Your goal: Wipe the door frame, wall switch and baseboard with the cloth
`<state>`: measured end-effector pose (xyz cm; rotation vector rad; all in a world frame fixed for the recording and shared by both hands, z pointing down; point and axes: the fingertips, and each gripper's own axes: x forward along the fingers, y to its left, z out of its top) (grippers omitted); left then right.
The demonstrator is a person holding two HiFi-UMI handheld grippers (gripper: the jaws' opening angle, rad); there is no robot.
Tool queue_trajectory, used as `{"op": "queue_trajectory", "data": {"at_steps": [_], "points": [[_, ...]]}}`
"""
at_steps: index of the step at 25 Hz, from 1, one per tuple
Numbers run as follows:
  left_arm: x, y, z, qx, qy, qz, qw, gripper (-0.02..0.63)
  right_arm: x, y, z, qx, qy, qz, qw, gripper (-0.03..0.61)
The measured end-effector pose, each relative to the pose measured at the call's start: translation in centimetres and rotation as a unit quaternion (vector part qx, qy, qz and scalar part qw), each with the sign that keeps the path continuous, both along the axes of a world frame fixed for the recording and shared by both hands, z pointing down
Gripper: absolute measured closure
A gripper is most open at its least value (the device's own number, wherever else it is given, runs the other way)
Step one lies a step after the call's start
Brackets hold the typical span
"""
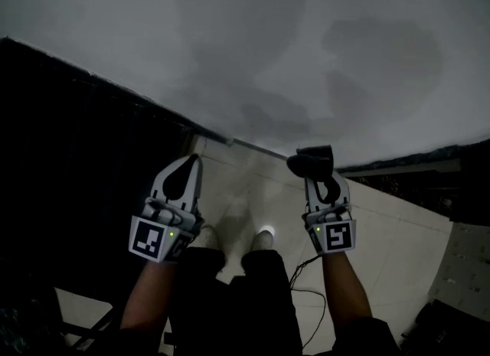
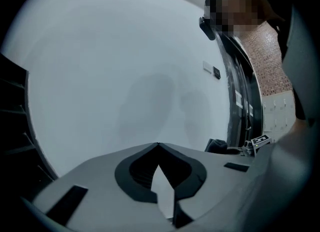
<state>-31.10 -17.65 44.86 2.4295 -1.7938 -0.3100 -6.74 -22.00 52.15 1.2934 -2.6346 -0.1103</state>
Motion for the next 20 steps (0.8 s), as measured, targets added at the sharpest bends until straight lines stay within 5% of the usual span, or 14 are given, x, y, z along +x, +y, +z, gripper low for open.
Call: {"op": "queue_trajectory", "data": {"at_steps": [7, 13, 17, 20], "points": [[-2.8, -1.7, 16.2, -0.010, -0.013, -0.014, 0.9998, 0.623, -5.2, -4.0, 17.3, -0.024, 0.035, -0.083, 0.996, 0.488], [-3.2, -3.1, 31.5, -0.009, -0.028, -0.006, 0.9995, 0.623, -10.7, -5.6, 36.1, -0.031, 0.096, -0.198, 0.975, 0.488], [-4.3, -3.9, 37.0, 0.018, -0.035, -0.002, 0.9992, 0.623, -15.2, -7.7, 45.9, -0.035, 0.098, -0.250, 0.963, 0.488], [-4.4, -4.5, 39.6, 0.003, -0.025, -0.008, 0.9997, 0.623, -17.7, -8.7, 52.7, -0.084, 0.065, -0.243, 0.964, 0.488]]}}
